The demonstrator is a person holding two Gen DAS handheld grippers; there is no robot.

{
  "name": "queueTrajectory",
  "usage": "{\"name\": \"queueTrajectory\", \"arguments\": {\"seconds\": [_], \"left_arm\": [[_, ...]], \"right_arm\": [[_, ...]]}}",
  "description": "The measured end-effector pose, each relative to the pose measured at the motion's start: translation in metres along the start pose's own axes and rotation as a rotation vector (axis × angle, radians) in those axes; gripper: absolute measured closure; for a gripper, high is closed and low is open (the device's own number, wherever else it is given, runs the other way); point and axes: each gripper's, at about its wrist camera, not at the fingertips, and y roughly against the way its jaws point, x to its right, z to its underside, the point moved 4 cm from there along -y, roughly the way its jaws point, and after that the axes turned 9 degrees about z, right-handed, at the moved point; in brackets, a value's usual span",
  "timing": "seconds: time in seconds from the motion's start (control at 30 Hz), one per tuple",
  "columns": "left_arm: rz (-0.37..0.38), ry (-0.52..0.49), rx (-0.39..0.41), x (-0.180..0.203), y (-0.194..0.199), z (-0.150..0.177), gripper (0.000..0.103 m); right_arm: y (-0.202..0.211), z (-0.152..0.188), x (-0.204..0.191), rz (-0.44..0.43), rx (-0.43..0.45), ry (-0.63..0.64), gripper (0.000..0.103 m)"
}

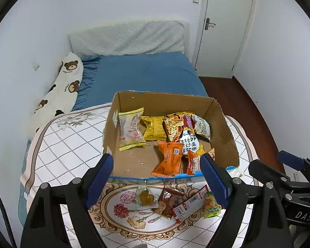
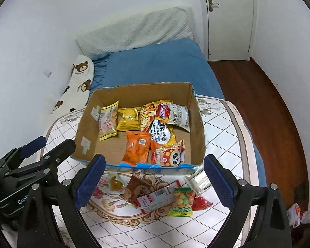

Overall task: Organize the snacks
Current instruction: 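Grasp the red-white sauce packet with the left tool while the right grasps the watermelon candy bag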

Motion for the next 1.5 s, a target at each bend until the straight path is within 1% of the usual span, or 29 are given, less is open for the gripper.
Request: {"name": "queueTrajectory", "arguments": {"seconds": [0.1, 0.23, 0.33, 0.4, 0.47, 0.53, 0.57, 0.63, 0.7, 0.73, 0.77, 0.8, 0.87, 0.9, 1.0, 1.1, 1.2, 1.3, 1.33, 1.43, 1.47, 1.5], "left_arm": [[-0.025, 0.008, 0.002, -0.004, 0.003, 0.011, 0.017], [-0.060, 0.024, -0.043, -0.014, -0.009, 0.035, 0.017], [-0.086, 0.033, -0.118, -0.023, -0.033, 0.059, 0.017], [-0.110, 0.016, -0.196, -0.028, -0.058, 0.077, 0.017], [-0.126, -0.018, -0.248, -0.028, -0.077, 0.091, 0.017], [-0.148, -0.069, -0.293, -0.026, -0.097, 0.104, 0.017], [-0.153, -0.091, -0.314, -0.024, -0.107, 0.109, 0.017], [-0.160, -0.128, -0.365, -0.024, -0.126, 0.119, 0.017], [-0.166, -0.133, -0.393, -0.029, -0.138, 0.123, 0.017], [-0.168, -0.135, -0.408, -0.031, -0.144, 0.125, 0.017], [-0.162, -0.134, -0.417, -0.032, -0.148, 0.125, 0.017], [-0.152, -0.137, -0.423, -0.032, -0.150, 0.124, 0.018], [-0.158, -0.176, -0.431, -0.027, -0.156, 0.124, 0.018], [-0.165, -0.211, -0.436, -0.020, -0.160, 0.125, 0.017], [-0.161, -0.301, -0.437, 0.002, -0.167, 0.126, 0.017], [-0.117, -0.415, -0.460, 0.032, -0.175, 0.133, 0.017], [-0.088, -0.534, -0.487, 0.058, -0.185, 0.146, 0.017], [-0.064, -0.665, -0.521, 0.082, -0.197, 0.163, 0.017], [-0.057, -0.696, -0.538, 0.088, -0.201, 0.168, 0.017], [-0.071, -0.797, -0.609, 0.101, -0.222, 0.185, 0.017], [-0.063, -0.809, -0.624, 0.104, -0.227, 0.189, 0.017], [-0.060, -0.814, -0.639, 0.106, -0.232, 0.193, 0.025]], "right_arm": [[-0.001, 0.011, 0.005, -0.010, -0.019, -0.016, 0.005], [-0.025, 0.037, 0.017, -0.013, -0.098, -0.048, 0.005], [-0.057, 0.063, 0.032, -0.017, -0.180, -0.094, 0.005], [-0.088, 0.085, 0.044, -0.023, -0.258, -0.149, 0.005], [-0.117, 0.104, 0.054, -0.011, -0.323, -0.183, 0.006], [-0.147, 0.123, 0.063, -0.014, -0.385, -0.218, 0.014], [-0.159, 0.130, 0.066, -0.009, -0.411, -0.231, 0.016], [-0.181, 0.142, 0.070, -0.011, -0.446, -0.248, 0.027], [-0.202, 0.151, 0.071, -0.006, -0.477, -0.246, 0.030], [-0.209, 0.154, 0.070, -0.011, -0.487, -0.244, 0.033], [-0.215, 0.157, 0.068, 0.002, -0.495, -0.228, 0.033], [-0.220, 0.160, 0.065, -0.001, -0.501, -0.210, 0.037], [-0.227, 0.168, 0.061, 0.000, -0.517, -0.185, 0.047], [-0.228, 0.171, 0.060, -0.007, -0.519, -0.176, 0.048], [-0.224, 0.183, 0.062, -0.016, -0.528, -0.161, 0.049], [-0.215, 0.198, 0.070, -0.020, -0.543, -0.164, 0.049], [-0.202, 0.217, 0.085, 0.000, -0.557, -0.173, 0.049], [-0.189, 0.236, 0.099, 0.022, -0.565, -0.187, 0.049], [-0.186, 0.241, 0.103, 0.024, -0.569, -0.198, 0.049], [-0.180, 0.255, 0.117, 0.035, -0.579, -0.230, 0.049], [-0.178, 0.257, 0.119, 0.038, -0.580, -0.238, 0.049], [-0.177, 0.259, 0.121, 0.041, -0.580, -0.243, 0.049]]}}
